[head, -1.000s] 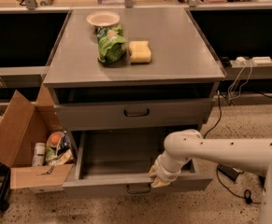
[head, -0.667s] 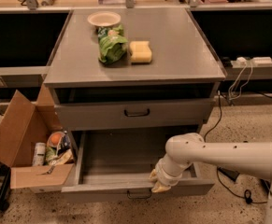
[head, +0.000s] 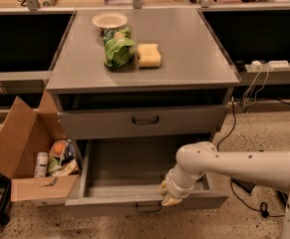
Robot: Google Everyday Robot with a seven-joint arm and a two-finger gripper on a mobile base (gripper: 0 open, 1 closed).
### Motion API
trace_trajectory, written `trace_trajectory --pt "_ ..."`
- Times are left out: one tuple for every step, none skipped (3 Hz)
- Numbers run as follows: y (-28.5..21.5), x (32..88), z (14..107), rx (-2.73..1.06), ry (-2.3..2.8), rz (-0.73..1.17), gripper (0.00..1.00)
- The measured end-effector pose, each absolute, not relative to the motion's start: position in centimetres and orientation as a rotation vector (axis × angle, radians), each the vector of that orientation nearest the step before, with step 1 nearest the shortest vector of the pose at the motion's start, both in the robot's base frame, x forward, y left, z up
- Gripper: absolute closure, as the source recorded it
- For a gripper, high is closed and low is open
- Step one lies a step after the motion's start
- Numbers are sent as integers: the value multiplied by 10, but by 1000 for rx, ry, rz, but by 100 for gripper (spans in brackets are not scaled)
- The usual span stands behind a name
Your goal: Open middle drawer
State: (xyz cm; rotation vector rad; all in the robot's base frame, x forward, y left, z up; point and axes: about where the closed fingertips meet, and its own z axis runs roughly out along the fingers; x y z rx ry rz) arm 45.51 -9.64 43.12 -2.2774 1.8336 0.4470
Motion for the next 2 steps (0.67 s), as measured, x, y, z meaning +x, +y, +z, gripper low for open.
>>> trace_trajectory --pt "-96 455 431 -2277 1834 447 35" --pt "-96 455 431 -2277 1834 447 12"
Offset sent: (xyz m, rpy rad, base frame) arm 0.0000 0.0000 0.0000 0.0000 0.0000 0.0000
